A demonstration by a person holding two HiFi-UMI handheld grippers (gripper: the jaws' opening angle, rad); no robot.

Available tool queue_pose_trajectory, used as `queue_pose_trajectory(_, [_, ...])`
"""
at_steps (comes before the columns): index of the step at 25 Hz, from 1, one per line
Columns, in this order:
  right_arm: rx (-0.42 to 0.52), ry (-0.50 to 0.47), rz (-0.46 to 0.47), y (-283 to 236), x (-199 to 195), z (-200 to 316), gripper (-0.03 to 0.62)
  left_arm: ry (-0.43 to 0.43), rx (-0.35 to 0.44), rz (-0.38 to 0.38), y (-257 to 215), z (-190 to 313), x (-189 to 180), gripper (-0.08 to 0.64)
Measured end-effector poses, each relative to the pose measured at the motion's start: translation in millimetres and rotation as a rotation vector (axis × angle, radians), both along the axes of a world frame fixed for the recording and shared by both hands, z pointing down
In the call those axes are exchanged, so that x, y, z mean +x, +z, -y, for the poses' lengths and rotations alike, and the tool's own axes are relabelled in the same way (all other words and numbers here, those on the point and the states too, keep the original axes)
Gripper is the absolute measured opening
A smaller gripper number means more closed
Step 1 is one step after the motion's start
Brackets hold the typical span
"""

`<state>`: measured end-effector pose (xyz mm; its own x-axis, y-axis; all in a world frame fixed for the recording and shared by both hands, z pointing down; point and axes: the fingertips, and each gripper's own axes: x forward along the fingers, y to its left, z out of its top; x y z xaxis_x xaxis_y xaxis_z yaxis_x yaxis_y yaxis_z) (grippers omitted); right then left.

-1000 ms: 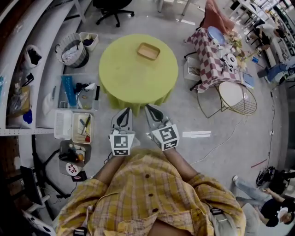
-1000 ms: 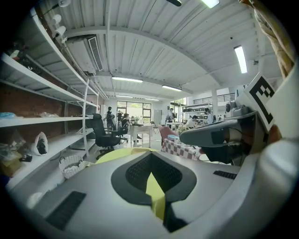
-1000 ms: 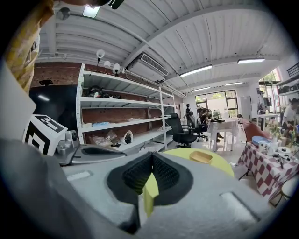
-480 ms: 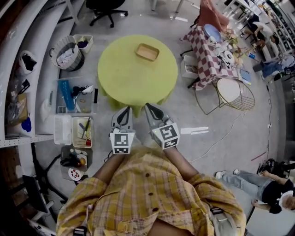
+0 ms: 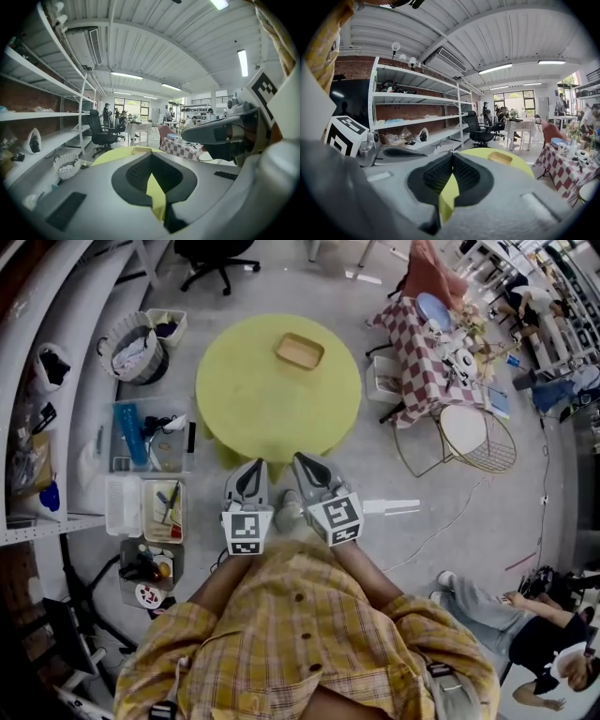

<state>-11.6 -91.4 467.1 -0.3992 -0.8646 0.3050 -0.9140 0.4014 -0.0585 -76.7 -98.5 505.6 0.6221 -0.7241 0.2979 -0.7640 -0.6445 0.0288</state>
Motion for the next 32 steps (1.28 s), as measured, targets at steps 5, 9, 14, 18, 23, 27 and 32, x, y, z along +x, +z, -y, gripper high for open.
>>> queue_pose_trajectory(5, [-0.021, -0.018, -0.003, 9, 7, 14, -0.003, -0.004, 0.005, 0.010, 3, 12, 10, 0.003])
queue_pose_trajectory(9, [-0.027, -0.037, -0.012, 12, 12, 27, -0.003, -0.017, -0.007, 0.026, 8, 22, 14, 0.003])
queue_pose_trajectory(14, [-0.047, -0.065, -0.005, 21, 18, 42, -0.003, -0.040, -0.017, 0.038, 15, 32, 20, 0.003])
queue_pose_trajectory(18, [-0.066, -0.092, -0.017, 30, 13, 49, -0.003, -0.066, -0.035, 0.040, 22, 40, 17, 0.003])
queue_pose_trajectory(23, [-0.071, -0.109, -0.050, 44, 22, 56, -0.003, -0.068, -0.053, 0.048, 31, 44, 24, 0.002])
queue_pose_trajectory(27, [-0.092, -0.136, -0.089, 59, 24, 67, -0.003, -0.073, -0.059, 0.057, 34, 48, 27, 0.003])
queue_pose_trajectory(32, [-0.169, -0.172, -0.129, 86, 22, 80, -0.003, -0.078, -0.066, 0.063, 38, 53, 29, 0.003])
